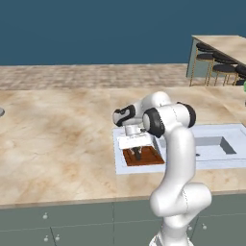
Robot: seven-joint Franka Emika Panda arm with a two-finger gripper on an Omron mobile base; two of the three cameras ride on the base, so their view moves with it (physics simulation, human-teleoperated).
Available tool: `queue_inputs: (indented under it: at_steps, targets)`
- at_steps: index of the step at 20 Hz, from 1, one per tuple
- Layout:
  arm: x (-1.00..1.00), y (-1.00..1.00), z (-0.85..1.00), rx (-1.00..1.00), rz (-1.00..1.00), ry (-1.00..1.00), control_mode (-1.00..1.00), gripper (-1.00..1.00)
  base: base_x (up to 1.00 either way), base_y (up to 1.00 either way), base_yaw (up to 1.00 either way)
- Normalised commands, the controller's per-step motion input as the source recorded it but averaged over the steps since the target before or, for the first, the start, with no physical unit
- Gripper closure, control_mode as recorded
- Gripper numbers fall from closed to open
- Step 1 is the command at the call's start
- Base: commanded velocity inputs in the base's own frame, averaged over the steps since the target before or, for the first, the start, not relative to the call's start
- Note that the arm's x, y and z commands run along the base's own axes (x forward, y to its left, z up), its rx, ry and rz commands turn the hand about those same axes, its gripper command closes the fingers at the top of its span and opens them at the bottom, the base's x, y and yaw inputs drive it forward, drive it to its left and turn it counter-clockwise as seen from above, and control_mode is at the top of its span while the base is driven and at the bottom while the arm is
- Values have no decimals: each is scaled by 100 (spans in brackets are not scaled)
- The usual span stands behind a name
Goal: Move the cutting board and knife to the sink. Then move spray from the cabinet to the counter.
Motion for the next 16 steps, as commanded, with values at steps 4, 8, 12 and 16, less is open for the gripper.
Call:
queue_inputs:
  at_steps: [4, 8, 12, 16]
  targets:
    - [23, 0, -11, 0, -1, 38, -100, 100, 0, 0, 0]
    - [25, 0, -9, 0, 0, 38, -100, 100, 0, 0, 0]
    - [16, -1, -11, 0, 0, 39, -100, 100, 0, 0, 0]
    - [12, -5, -16, 0, 0, 41, -100, 100, 0, 0, 0]
